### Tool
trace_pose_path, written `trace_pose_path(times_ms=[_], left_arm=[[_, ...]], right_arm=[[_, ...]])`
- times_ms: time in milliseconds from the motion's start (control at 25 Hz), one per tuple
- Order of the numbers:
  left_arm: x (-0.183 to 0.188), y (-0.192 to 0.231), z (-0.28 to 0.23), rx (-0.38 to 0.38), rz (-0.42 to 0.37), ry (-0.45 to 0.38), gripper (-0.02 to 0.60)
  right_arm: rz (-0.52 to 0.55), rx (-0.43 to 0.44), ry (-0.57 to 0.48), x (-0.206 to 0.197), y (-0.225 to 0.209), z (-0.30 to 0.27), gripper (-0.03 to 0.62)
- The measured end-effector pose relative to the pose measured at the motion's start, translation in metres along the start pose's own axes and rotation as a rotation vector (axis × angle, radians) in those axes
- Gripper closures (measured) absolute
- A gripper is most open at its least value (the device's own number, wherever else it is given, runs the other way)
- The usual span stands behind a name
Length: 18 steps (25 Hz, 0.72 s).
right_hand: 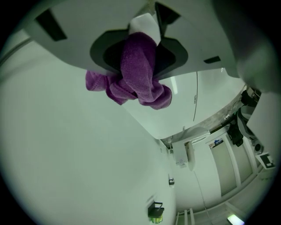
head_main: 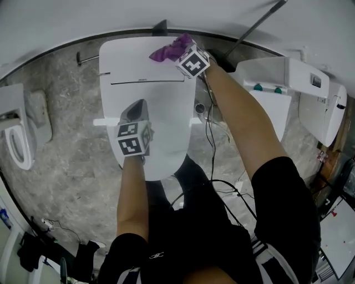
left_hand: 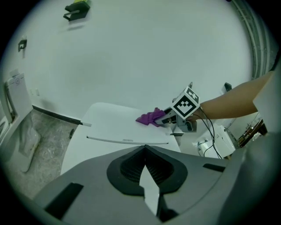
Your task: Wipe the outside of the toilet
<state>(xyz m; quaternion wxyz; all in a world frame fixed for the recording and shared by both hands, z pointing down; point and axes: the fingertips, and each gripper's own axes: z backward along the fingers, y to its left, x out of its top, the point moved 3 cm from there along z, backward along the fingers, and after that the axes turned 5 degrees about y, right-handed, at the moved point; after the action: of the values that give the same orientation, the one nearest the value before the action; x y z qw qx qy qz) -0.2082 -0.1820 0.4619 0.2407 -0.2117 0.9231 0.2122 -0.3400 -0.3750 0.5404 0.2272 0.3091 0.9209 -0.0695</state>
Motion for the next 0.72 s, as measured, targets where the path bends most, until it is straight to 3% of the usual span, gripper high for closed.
trace_pose_path(times_ms=[320, 560, 720], left_arm=[[0.009, -0.041, -0.024, -0.048, -0.082, 0.039, 0.575], [0.011, -0.067, -0.037, -0.061, -0.148, 0.070, 0.575], [0.017, -0.077, -0.044, -0.068, -0.163, 0.088, 0.575]], right_arm=[[-0.102, 0.007, -0.002, -0.046, -0.029, 0.020, 0.459], [-0.154, 0.012, -0.074, -0.060, -0.039, 0.027, 0.459], [-0.246, 0.083, -0.073, -0.081, -0.047, 0.028, 0.454]])
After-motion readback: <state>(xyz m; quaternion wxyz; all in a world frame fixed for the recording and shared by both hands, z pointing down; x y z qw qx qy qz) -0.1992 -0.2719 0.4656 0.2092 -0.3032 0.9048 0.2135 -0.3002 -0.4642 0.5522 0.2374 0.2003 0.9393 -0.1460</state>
